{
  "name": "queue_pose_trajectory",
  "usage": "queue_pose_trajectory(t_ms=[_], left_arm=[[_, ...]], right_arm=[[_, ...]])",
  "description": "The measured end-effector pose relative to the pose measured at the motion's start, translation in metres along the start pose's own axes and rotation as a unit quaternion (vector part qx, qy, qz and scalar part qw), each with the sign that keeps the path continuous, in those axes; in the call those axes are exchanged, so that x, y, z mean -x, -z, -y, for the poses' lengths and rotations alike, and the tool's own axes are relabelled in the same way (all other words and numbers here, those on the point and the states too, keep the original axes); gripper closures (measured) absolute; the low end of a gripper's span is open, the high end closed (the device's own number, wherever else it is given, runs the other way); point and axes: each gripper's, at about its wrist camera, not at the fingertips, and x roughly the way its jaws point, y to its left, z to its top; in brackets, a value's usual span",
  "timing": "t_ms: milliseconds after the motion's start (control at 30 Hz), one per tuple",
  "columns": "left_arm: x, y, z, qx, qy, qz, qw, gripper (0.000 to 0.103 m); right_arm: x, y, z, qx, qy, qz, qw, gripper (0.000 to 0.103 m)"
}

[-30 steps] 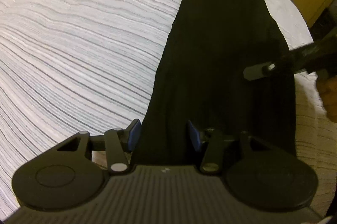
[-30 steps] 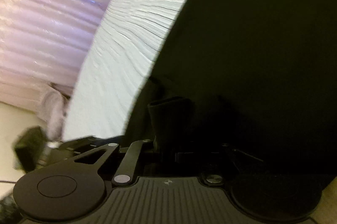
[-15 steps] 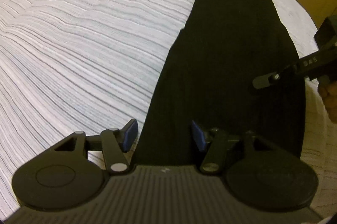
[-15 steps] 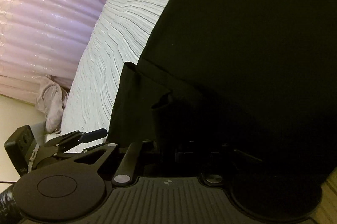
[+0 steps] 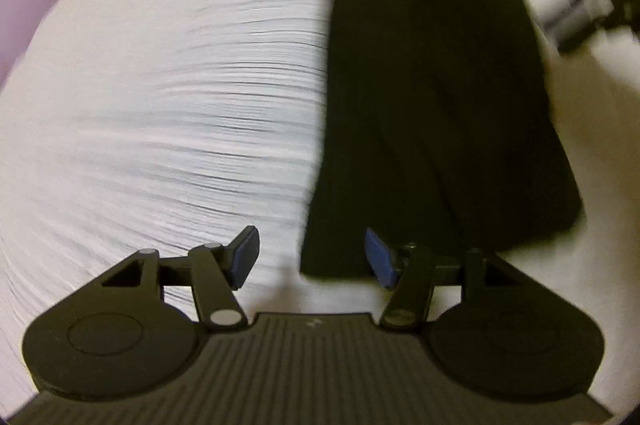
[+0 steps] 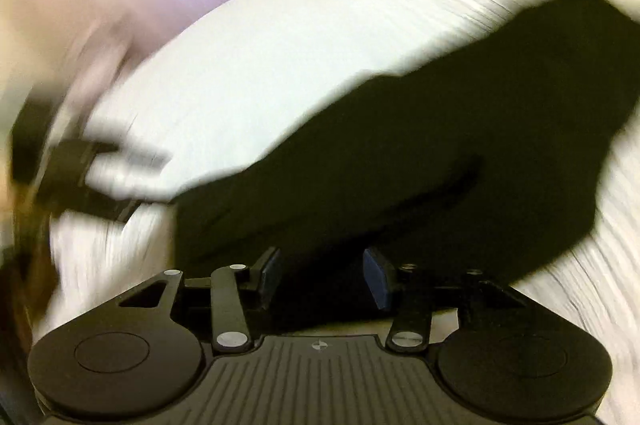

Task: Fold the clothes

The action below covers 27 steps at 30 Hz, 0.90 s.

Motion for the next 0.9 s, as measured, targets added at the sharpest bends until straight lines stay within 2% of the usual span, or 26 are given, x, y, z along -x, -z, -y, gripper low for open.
queue_pose_trajectory(t_ms=[67, 100, 200, 300, 367, 433, 467, 500, 533, 567, 667, 733, 833, 900], left_arm=[[0.002, 0.013, 0.028, -0.088, -0.006, 0.007, 0.9961, 0.046], [0.003, 0.019, 0.043, -0.131, -0.01, 0.011, 0.9913, 0.046], [-0.009, 0.033, 0.068, -0.212, -0.026, 0.033, 0.9765, 0.046], [-0.023, 0.038, 0.079, -0.271, -0.05, 0.059, 0.9595, 0.047], [-0.035, 0.038, 0.082, -0.299, -0.058, 0.063, 0.9504, 0.048], [-0.046, 0.039, 0.083, -0.322, -0.066, 0.06, 0.9424, 0.057], [-0.052, 0.039, 0.082, -0.331, -0.071, 0.056, 0.9393, 0.065], [-0.053, 0.037, 0.079, -0.327, -0.07, 0.054, 0.9409, 0.076], [-0.053, 0.036, 0.076, -0.321, -0.068, 0.053, 0.9433, 0.08], [-0.053, 0.034, 0.073, -0.314, -0.066, 0.052, 0.9455, 0.085], [-0.051, 0.034, 0.072, -0.306, -0.069, 0.061, 0.9475, 0.088], [-0.054, 0.033, 0.067, -0.294, -0.068, 0.058, 0.9516, 0.089], [-0.061, 0.031, 0.061, -0.276, -0.066, 0.054, 0.9575, 0.089], [-0.056, 0.03, 0.059, -0.265, -0.063, 0.059, 0.9605, 0.089]], right_arm=[[-0.007, 0.012, -0.058, 0.116, 0.013, -0.004, 0.993, 0.053], [-0.013, 0.019, -0.086, 0.172, 0.023, -0.004, 0.985, 0.053], [-0.051, 0.04, -0.141, 0.297, 0.059, -0.014, 0.953, 0.053], [-0.082, 0.06, -0.16, 0.392, 0.111, -0.034, 0.912, 0.052], [-0.102, 0.074, -0.168, 0.451, 0.147, -0.049, 0.879, 0.052], [-0.122, 0.088, -0.176, 0.507, 0.182, -0.063, 0.84, 0.053], [-0.127, 0.091, -0.176, 0.517, 0.189, -0.07, 0.832, 0.053], [-0.127, 0.091, -0.171, 0.509, 0.185, -0.075, 0.837, 0.054], [-0.128, 0.091, -0.167, 0.501, 0.181, -0.08, 0.842, 0.071], [-0.125, 0.09, -0.163, 0.491, 0.178, -0.083, 0.849, 0.083], [-0.105, 0.084, -0.153, 0.456, 0.172, -0.083, 0.869, 0.097], [-0.094, 0.091, -0.145, 0.439, 0.171, -0.092, 0.877, 0.103], [-0.078, 0.108, -0.132, 0.399, 0.17, -0.132, 0.892, 0.103], [-0.064, 0.11, -0.13, 0.384, 0.169, -0.124, 0.899, 0.103]])
